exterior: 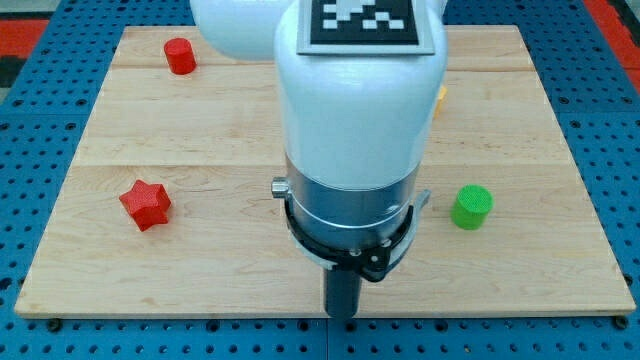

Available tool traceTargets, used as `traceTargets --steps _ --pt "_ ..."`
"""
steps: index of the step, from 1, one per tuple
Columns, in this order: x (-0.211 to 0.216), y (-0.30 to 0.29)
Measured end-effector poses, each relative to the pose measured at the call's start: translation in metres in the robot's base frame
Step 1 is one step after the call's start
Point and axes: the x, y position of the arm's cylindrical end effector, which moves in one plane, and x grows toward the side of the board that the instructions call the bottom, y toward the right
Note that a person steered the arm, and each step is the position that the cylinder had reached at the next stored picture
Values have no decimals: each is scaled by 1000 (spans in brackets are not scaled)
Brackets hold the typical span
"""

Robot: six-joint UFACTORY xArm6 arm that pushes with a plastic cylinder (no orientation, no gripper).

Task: Push the green circle towards bottom of blue cube

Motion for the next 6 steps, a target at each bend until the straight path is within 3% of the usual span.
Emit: traceTargets --steps 1,2,3,4,5,6 --pt "-59 71" --pt "-100 107" --pt "-87 118" --pt "-52 180" --pt "-93 169" --pt "-132 105"
